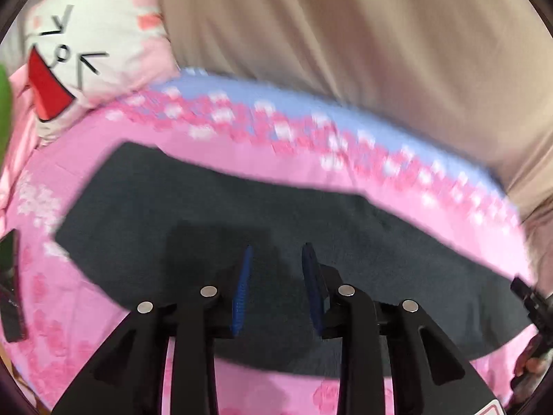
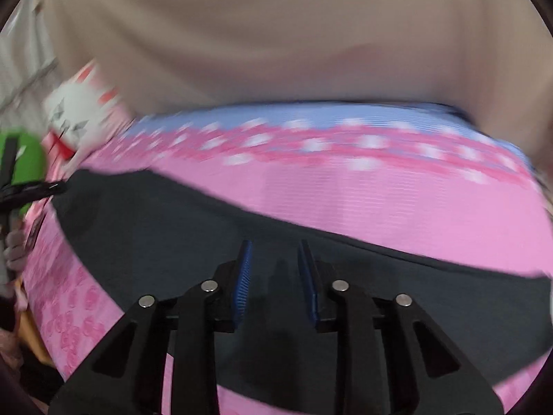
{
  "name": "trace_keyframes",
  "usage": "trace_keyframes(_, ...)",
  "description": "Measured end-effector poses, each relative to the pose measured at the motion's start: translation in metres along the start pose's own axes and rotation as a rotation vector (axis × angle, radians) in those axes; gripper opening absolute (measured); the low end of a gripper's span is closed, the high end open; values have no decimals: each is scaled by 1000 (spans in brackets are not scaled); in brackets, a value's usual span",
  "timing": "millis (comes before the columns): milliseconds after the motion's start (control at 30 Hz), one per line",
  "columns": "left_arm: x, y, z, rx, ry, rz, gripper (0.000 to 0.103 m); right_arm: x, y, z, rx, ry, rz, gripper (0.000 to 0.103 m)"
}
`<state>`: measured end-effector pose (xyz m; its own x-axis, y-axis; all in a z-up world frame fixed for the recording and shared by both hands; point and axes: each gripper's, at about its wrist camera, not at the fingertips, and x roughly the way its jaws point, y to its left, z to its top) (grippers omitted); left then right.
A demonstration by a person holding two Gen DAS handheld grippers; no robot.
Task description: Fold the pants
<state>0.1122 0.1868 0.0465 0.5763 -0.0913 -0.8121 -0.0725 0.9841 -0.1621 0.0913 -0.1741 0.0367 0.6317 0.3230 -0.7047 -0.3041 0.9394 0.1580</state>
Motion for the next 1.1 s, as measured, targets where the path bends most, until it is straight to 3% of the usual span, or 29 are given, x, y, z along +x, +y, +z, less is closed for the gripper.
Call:
trace_keyframes(133, 36, -7, -22, -13, 31, -58, 28, 67, 61, 36, -102, 54, 63, 25)
trace_keyframes(233, 36, -9, -34, 18, -39, -21, 29, 108, 89, 61, -147, 94, 74, 26)
trace_keyframes(333, 33, -11, -40, 46, -84, 21, 47, 138, 102, 70, -192, 142, 75, 28)
trace_keyframes(533, 27, -13, -41, 62, -128, 45, 55, 163, 108, 74, -243, 137, 41, 40)
trace_keyframes(600, 26, -12, -41, 61, -126, 45, 56, 169, 111, 76, -266, 133, 44, 52)
trace_keyframes(667, 25, -12, -42, 65, -128, 45, 56, 170, 112, 76, -278, 134, 73, 52)
trace_keyframes(767, 21, -14, -44, 75, -148, 60, 56, 154, 115, 75, -317, 63, 72, 52)
trace_keyframes(833, 20, -16, -45, 83, -155, 65, 57, 149, 122, 73, -350, 55, 104, 48)
trace_keyframes(900, 20, -17, -45, 88, -155, 68, 58, 159, 129, 72, -390, 99, 93, 37)
trace_keyframes(1033, 20, -17, -45, 90, -156, 71, 60, 170, 129, 74, -387, 121, 115, 31)
trace_keyframes(1067, 20, -16, -45, 88, -156, 69, 60, 169, 132, 73, -403, 123, 126, 4)
trace_keyframes(1100, 20, -15, -45, 83, -155, 66, 60, 166, 140, 71, -459, 113, 103, 2)
